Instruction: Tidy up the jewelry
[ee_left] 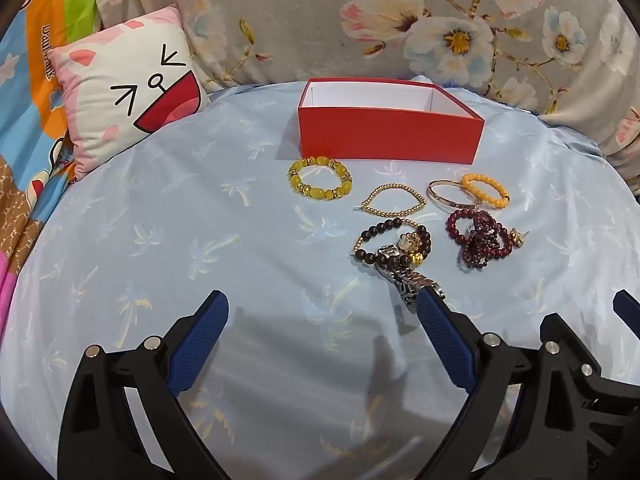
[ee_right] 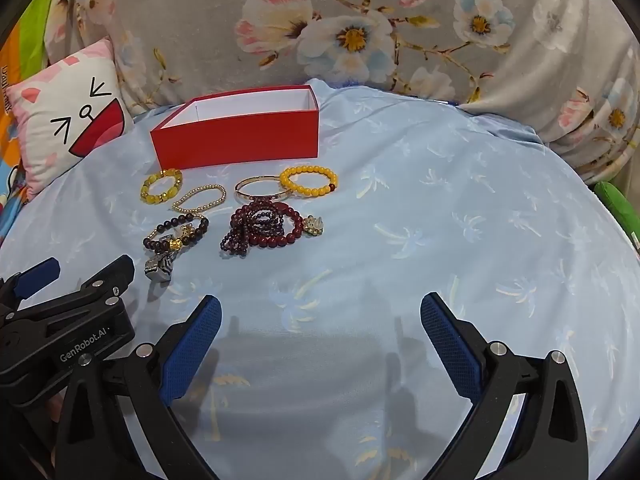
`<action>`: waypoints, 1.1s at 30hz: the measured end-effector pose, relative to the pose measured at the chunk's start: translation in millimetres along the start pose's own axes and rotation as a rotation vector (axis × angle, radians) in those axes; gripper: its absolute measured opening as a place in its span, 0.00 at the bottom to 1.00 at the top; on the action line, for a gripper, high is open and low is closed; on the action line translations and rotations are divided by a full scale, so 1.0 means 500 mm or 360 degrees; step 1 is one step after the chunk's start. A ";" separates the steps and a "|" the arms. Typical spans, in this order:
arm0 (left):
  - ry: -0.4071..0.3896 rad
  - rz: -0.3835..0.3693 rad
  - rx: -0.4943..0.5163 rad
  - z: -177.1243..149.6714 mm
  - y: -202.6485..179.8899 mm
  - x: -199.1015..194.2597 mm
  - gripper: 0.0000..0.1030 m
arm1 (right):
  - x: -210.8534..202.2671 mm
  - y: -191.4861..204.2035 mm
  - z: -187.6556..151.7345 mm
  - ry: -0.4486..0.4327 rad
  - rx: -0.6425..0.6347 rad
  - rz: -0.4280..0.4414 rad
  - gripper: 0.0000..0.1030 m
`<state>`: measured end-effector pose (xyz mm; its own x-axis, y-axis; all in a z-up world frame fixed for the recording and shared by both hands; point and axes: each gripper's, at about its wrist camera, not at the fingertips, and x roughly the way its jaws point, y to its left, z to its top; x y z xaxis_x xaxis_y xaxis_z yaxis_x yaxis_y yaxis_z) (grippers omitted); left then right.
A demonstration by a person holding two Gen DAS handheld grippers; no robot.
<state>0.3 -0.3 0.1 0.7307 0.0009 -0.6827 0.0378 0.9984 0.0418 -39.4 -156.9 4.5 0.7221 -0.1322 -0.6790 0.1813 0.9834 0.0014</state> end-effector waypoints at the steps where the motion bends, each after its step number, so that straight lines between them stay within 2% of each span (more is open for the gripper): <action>1: -0.0029 -0.0023 -0.0023 -0.001 0.002 -0.002 0.88 | 0.000 0.000 0.000 0.0000 0.0001 0.0000 0.94; 33: -0.0044 -0.0013 -0.0013 -0.001 0.002 -0.003 0.88 | -0.001 0.000 -0.001 -0.0005 0.0001 -0.0002 0.94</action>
<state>-0.9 0.7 0.8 0.7490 -0.0087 -0.6625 0.0383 0.9988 0.0302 -40.1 -156.8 4.6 0.7240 -0.1335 -0.6768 0.1823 0.9832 0.0011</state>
